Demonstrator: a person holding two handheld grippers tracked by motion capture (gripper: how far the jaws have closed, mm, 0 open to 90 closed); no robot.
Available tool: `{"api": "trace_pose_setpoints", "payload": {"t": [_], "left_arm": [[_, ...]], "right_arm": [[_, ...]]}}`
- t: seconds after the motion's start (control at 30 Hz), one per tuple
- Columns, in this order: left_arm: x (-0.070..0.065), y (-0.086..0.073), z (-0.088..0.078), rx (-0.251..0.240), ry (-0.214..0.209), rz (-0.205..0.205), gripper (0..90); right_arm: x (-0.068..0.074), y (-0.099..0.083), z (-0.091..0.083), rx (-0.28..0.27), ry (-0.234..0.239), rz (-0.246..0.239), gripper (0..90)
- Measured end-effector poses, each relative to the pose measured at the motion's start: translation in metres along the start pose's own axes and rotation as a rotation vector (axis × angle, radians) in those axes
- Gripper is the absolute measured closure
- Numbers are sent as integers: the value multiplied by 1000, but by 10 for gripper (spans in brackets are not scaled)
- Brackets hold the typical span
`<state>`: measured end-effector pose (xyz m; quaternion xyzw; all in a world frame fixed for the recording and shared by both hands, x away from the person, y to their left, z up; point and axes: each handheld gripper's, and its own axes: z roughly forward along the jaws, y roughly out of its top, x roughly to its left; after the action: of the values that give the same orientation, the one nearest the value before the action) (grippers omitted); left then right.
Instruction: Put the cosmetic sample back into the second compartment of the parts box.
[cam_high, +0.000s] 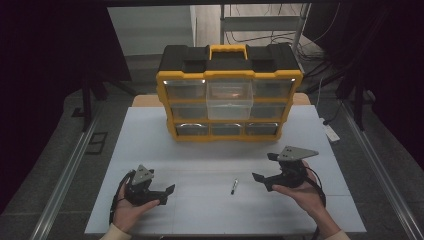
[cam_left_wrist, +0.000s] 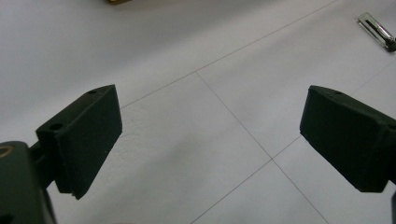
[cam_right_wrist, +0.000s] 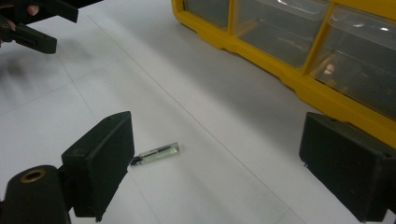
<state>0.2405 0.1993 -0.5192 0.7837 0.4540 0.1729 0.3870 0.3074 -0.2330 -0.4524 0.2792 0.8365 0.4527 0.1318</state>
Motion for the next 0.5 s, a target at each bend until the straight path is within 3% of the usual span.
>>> {"api": "trace_pose_setpoints", "payload": {"t": [0.5], "left_arm": [[0,0,0,0,-2,3,64]], "right_arm": [[7,13,15,14,35,-31,106]]}}
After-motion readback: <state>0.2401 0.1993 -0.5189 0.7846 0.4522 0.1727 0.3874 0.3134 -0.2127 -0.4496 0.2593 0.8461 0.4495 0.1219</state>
